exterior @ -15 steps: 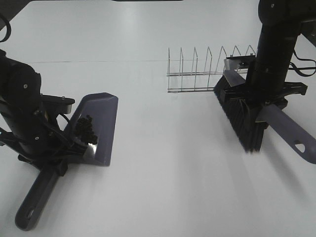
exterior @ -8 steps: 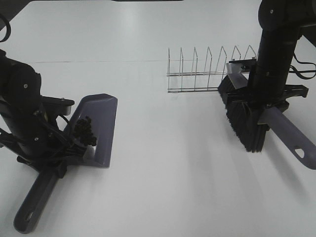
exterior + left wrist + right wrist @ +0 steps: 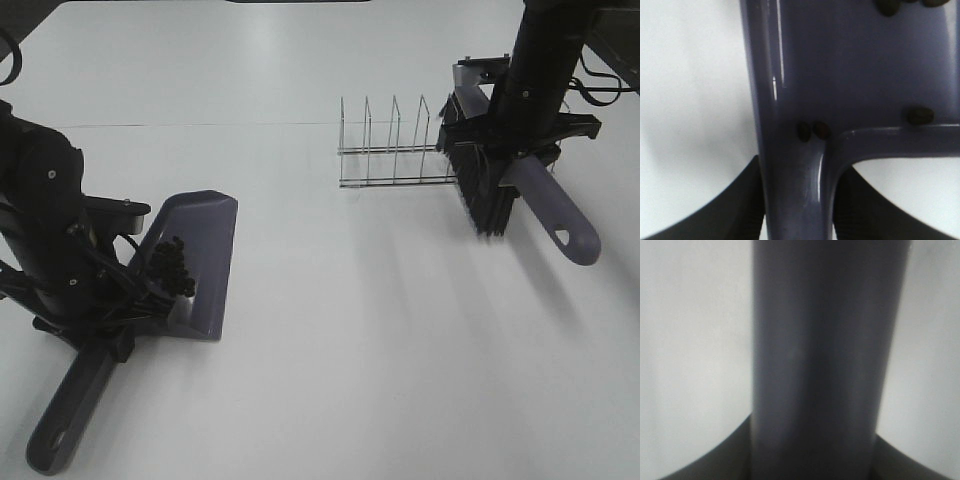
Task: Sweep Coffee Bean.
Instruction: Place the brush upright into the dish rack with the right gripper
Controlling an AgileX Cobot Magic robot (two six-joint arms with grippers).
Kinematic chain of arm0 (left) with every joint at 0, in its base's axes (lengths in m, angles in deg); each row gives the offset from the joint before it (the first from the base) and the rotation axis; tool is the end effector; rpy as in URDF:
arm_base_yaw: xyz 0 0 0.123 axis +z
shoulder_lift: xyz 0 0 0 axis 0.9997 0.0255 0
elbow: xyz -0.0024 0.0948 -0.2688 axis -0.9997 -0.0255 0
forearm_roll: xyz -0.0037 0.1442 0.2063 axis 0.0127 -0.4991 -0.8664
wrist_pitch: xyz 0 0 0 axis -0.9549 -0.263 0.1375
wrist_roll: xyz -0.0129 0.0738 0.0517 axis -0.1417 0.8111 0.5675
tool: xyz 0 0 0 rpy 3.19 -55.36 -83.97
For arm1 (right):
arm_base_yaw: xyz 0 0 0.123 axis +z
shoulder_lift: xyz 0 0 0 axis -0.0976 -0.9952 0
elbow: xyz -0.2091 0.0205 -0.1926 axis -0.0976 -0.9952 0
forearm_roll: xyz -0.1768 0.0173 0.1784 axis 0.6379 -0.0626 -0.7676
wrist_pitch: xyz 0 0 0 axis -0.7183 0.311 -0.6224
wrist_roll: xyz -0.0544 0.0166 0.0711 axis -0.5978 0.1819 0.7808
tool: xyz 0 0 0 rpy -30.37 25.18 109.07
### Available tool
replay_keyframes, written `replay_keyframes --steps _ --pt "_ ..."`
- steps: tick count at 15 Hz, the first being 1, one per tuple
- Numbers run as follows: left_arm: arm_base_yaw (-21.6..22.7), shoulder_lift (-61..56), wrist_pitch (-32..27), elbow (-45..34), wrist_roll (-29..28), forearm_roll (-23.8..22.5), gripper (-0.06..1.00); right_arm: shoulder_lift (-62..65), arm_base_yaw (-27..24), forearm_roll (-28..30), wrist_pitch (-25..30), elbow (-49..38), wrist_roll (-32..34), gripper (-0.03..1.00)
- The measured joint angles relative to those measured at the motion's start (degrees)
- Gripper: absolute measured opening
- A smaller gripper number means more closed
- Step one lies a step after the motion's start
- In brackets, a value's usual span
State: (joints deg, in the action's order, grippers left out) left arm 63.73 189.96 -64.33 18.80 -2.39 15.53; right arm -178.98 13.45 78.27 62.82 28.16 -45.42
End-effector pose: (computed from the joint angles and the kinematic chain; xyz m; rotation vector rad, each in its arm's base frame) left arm 0.2860 -0.1317 0.0986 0.2989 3.1171 0.0026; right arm 0.4433 0.0579 0.1592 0.1640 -3.1221 0.0564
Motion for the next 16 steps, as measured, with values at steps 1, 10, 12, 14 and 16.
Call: replay_keyframes --steps 1,10,12,14,16 --pt "0.0 0.0 -0.1 0.0 0.0 0.0 0.33 -1.7 0.0 0.1 0.1 2.1 0.0 0.32" --pt "0.0 0.0 -1.4 0.1 0.1 0.0 0.33 -7.7 -1.5 -0.6 0.2 12.4 2.3 0.32" --pt "0.0 0.0 -1.4 0.1 0.1 0.0 0.33 -7.9 -1.9 -2.1 0.2 12.4 2.3 0.32" --pt "0.0 0.0 -1.4 0.1 0.1 0.0 0.33 -8.0 -1.9 -3.2 0.1 12.4 2.5 0.32" --pt "0.0 0.0 -1.4 0.1 0.1 0.0 0.33 -8.9 -1.9 -5.0 0.1 12.4 2.6 0.32"
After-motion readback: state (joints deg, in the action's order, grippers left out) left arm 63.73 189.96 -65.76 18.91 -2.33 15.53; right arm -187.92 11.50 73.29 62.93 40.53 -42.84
